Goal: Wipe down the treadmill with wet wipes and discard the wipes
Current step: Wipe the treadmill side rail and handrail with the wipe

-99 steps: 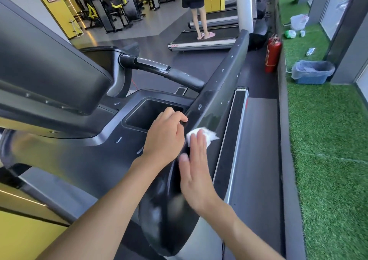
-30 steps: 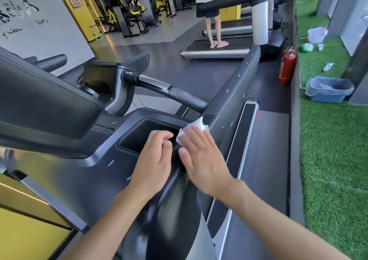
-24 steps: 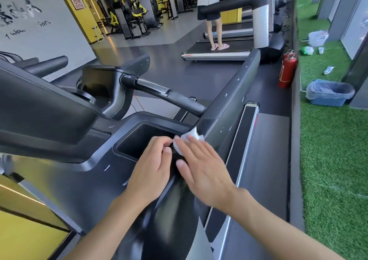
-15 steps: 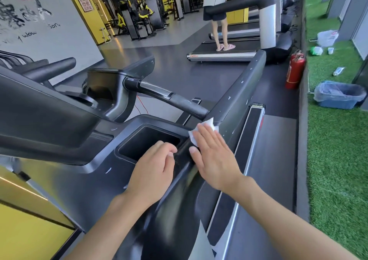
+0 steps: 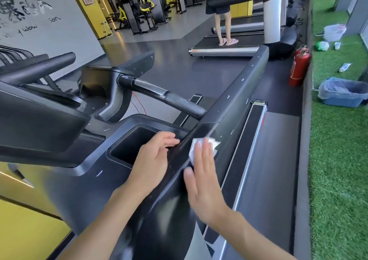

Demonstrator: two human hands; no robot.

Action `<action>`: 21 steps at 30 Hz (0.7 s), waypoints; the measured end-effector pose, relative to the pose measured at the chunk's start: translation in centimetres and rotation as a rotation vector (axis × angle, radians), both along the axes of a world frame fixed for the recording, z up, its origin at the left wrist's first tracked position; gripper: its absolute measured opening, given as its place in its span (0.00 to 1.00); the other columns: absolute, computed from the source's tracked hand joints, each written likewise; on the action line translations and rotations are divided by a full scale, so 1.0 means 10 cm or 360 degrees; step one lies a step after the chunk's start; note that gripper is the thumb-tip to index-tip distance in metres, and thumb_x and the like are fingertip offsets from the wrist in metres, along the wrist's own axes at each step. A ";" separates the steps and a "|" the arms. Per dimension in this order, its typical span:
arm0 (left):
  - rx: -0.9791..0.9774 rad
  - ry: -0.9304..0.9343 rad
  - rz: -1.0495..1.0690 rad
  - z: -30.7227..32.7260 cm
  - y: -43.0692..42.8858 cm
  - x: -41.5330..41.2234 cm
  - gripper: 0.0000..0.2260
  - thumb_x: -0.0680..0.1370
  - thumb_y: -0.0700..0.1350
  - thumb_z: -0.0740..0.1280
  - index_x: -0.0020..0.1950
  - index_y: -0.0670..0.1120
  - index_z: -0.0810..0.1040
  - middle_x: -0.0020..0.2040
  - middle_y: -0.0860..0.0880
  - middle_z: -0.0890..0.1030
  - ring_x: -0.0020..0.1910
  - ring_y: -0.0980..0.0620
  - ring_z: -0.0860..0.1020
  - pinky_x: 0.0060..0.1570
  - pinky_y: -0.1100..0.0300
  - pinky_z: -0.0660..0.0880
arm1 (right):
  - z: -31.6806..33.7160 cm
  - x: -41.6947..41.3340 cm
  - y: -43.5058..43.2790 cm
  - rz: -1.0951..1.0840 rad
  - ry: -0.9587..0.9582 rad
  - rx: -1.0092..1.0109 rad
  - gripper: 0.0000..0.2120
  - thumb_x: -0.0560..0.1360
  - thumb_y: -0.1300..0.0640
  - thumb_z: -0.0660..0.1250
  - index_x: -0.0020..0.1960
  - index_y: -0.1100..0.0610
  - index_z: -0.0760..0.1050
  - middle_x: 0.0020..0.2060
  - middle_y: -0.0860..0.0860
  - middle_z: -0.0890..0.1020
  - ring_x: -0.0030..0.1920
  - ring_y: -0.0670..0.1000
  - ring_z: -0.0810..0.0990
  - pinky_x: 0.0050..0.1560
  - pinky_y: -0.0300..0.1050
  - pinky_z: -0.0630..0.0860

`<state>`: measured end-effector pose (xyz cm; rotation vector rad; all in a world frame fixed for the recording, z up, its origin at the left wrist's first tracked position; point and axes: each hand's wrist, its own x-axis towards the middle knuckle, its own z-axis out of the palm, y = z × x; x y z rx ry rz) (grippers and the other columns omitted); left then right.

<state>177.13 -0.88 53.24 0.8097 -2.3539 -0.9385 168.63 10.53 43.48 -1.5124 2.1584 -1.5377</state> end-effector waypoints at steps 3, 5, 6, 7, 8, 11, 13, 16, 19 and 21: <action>0.0160 0.0116 0.0011 0.03 0.02 -0.01 0.16 0.81 0.34 0.55 0.59 0.49 0.77 0.53 0.56 0.84 0.56 0.61 0.80 0.60 0.60 0.74 | -0.13 0.13 0.16 0.0116 0.0205 -0.0046 0.28 0.85 0.49 0.47 0.81 0.61 0.46 0.81 0.54 0.44 0.81 0.57 0.42 0.79 0.54 0.44; 0.0300 0.0232 0.0046 0.03 0.02 -0.02 0.12 0.81 0.42 0.55 0.57 0.50 0.77 0.53 0.54 0.84 0.56 0.58 0.81 0.58 0.57 0.74 | -0.06 0.09 0.14 0.0061 0.0235 0.0004 0.27 0.85 0.48 0.46 0.81 0.58 0.50 0.81 0.52 0.47 0.81 0.56 0.44 0.78 0.57 0.48; 0.0372 0.0311 0.0074 0.03 0.02 -0.03 0.13 0.80 0.46 0.54 0.57 0.50 0.77 0.53 0.52 0.84 0.56 0.56 0.81 0.56 0.56 0.75 | 0.00 0.10 0.13 0.0073 0.0310 0.0035 0.27 0.85 0.47 0.46 0.81 0.58 0.53 0.81 0.52 0.50 0.81 0.56 0.45 0.78 0.58 0.49; 0.0434 0.0383 0.0102 0.04 0.00 -0.03 0.15 0.78 0.48 0.53 0.56 0.49 0.77 0.53 0.50 0.84 0.55 0.54 0.82 0.55 0.55 0.75 | 0.05 0.14 0.13 0.0133 0.0443 0.0047 0.27 0.85 0.47 0.46 0.80 0.58 0.57 0.80 0.52 0.55 0.81 0.55 0.46 0.78 0.59 0.50; 0.0488 0.0432 0.0120 0.04 -0.01 -0.04 0.16 0.78 0.49 0.52 0.57 0.48 0.76 0.53 0.48 0.84 0.55 0.53 0.82 0.55 0.53 0.75 | 0.10 0.20 0.13 0.0217 0.0591 0.0054 0.26 0.84 0.48 0.46 0.78 0.58 0.61 0.78 0.51 0.59 0.80 0.54 0.48 0.79 0.58 0.50; 0.0578 0.0469 0.0119 0.03 -0.04 -0.04 0.18 0.77 0.50 0.52 0.57 0.46 0.76 0.52 0.47 0.85 0.56 0.52 0.82 0.57 0.52 0.76 | 0.20 0.24 0.16 0.0327 0.0870 0.0068 0.23 0.84 0.49 0.48 0.75 0.55 0.66 0.74 0.52 0.67 0.79 0.54 0.55 0.79 0.56 0.50; 0.0610 0.0499 0.0114 0.01 -0.05 -0.04 0.18 0.77 0.50 0.51 0.56 0.46 0.77 0.52 0.47 0.85 0.56 0.51 0.82 0.57 0.51 0.76 | 0.26 0.05 0.07 0.0237 0.0875 0.0127 0.23 0.83 0.49 0.49 0.73 0.55 0.69 0.72 0.52 0.70 0.78 0.54 0.59 0.79 0.55 0.52; 0.0597 0.0512 0.0123 -0.01 -0.06 -0.03 0.18 0.77 0.51 0.50 0.56 0.47 0.76 0.52 0.46 0.85 0.56 0.51 0.82 0.58 0.49 0.76 | 0.32 -0.31 -0.11 0.0006 0.0724 0.0226 0.25 0.84 0.48 0.46 0.72 0.56 0.71 0.71 0.51 0.73 0.77 0.53 0.62 0.78 0.55 0.53; 0.0556 0.0470 0.0112 0.00 -0.06 -0.02 0.19 0.78 0.51 0.50 0.56 0.47 0.77 0.53 0.47 0.84 0.57 0.51 0.81 0.59 0.49 0.76 | 0.22 -0.47 -0.19 -0.0161 0.0520 0.0199 0.28 0.85 0.46 0.42 0.75 0.58 0.68 0.75 0.53 0.68 0.79 0.54 0.57 0.78 0.57 0.54; 0.0523 0.0428 0.0093 -0.01 -0.04 -0.02 0.18 0.78 0.52 0.50 0.56 0.49 0.77 0.53 0.49 0.84 0.58 0.53 0.81 0.60 0.50 0.76 | 0.10 -0.29 -0.12 -0.0186 0.0366 0.0108 0.28 0.85 0.47 0.43 0.78 0.61 0.60 0.79 0.57 0.59 0.80 0.56 0.50 0.78 0.59 0.53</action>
